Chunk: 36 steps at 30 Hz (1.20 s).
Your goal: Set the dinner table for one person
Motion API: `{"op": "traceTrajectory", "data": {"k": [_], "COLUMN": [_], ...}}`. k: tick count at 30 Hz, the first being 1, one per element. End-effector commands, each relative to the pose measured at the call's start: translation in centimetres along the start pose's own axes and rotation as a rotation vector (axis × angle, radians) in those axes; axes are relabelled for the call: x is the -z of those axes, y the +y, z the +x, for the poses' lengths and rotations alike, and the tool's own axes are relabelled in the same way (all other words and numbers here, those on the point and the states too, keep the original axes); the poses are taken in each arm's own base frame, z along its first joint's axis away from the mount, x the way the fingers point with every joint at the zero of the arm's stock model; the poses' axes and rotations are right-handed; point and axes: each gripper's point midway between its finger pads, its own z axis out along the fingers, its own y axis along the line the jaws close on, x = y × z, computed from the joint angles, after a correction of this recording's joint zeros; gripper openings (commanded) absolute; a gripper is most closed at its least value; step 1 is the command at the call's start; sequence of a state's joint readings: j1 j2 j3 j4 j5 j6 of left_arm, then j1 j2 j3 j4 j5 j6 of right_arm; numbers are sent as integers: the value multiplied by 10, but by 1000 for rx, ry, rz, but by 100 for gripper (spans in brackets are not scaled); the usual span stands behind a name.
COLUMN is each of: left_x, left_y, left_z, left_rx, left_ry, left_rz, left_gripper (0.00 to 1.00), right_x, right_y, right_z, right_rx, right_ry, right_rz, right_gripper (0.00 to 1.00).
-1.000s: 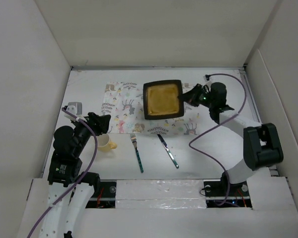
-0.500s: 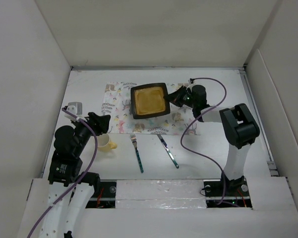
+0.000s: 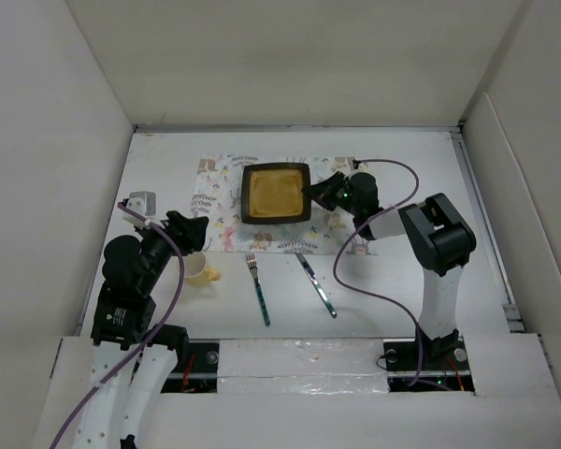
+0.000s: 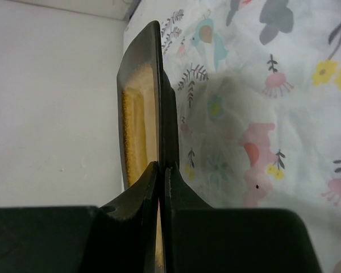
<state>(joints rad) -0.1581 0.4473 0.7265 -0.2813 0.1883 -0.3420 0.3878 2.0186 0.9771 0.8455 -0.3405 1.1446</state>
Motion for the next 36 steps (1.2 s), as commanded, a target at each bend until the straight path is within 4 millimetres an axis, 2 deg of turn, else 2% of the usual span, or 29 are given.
{"op": "traceTrajectory", "data": {"k": [1,9,16,19,20,21,22,23,24,26,29,31,32,33,34,35,36], "left_x": [-2,0,-1,0,-1,-1,-1,0,0,0,1,1,1,1,2,2,2], "left_y": [-5,-6,-6,-6,-6,-6,-6,-6,-6,-6,-7,-6,-6,-7,-7,-7,-6], "left_z": [-3,-4,-4,-4,-5,-5,-4,-4,-5,-5,-5,-6,-6,-7,-7,-8,-8], "left_rx": [-1,-1,1,0,0,0,1,0,0,0,-1,-1,0,-1,-1,-2,-1], "left_ry": [-15,-26,-21,-24,-25,-25,-21,-24,-28,-25,-29,-31,-30,-32,-35,-41,-39], "left_rz": [25,30,29,33,31,31,29,33,32,31,33,29,28,33,32,32,26], "left_gripper": [55,56,56,56,55,56,56,56,56,56,56,55,55,54,53,52,50], "right_x": [6,-1,-1,-2,0,1,1,2,3,8,18,29,37,44,50,61,72], "right_y": [63,23,-1,-7,-14,-10,-10,-10,-18,-16,-21,-25,-15,-20,-18,-4,-13], "right_z": [-28,-16,-8,-9,-12,-13,-15,-16,-13,-14,-16,-26,-37,-33,-37,-45,-37], "right_rx": [25,-3,-27,-10,-4,-1,7,26,25,58,82,99,142,155,183,264,282], "right_ry": [-124,-78,-38,-23,-23,-26,-29,-28,-16,-10,-16,-37,-58,-42,-40,-51,-15], "right_rz": [-206,-121,-66,-42,-7,-14,-1,13,54,81,110,136,126,155,162,148,198], "right_gripper": [0,0,0,14,29,30,34,42,46,57,62,63,64,64,64,61,55]}}
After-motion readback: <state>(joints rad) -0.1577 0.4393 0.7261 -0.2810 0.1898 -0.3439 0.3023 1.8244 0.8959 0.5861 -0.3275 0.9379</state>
